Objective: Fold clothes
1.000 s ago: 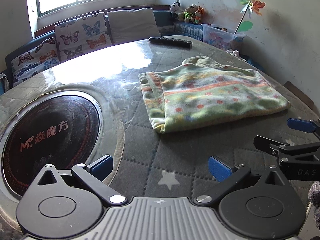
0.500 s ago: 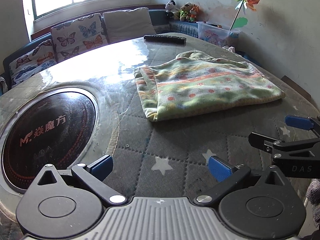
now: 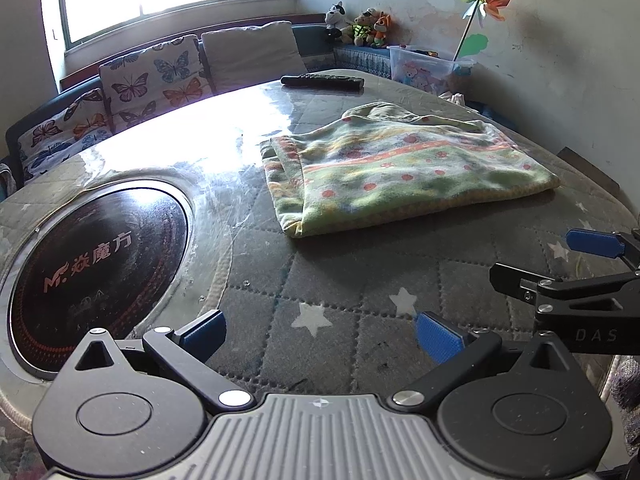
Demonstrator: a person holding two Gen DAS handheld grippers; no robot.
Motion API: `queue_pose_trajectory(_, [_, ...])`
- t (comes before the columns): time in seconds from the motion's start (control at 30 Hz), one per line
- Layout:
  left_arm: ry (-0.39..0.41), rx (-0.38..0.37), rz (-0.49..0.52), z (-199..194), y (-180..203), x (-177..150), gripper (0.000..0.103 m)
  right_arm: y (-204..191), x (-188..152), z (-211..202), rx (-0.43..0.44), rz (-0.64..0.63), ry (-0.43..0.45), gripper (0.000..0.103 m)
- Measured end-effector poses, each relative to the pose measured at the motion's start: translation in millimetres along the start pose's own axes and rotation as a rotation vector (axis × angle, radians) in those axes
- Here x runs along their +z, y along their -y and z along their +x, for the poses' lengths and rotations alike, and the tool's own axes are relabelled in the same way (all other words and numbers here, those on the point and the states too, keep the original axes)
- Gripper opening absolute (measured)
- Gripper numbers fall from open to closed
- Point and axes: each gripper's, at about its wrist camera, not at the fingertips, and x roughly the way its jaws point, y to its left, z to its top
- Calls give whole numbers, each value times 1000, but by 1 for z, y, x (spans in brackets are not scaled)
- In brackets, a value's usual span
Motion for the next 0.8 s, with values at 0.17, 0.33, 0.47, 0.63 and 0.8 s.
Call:
queue_pose_trajectory(0.17, [9,-1,5,-5,4,-1,103,-1,0,-5,2,1,12,103])
queue_pose_trajectory(0.33, [17,-2,7,-9,6,-3,103,-1,-1,-10,7,4,23,103])
queue_pose_trajectory(0.47, [22,-1,7,-12,8,-4,103,-2,-2,-13,11,4,27,103])
queue_pose_trajectory(0.63, [27,-1,7,-15,9,-5,103,-2,-3,-16,15,4,32,103])
queue_pose_trajectory(0.8, [30,-2,8,-18,11,-6,103,-1,-3,-19,17,7,39,103])
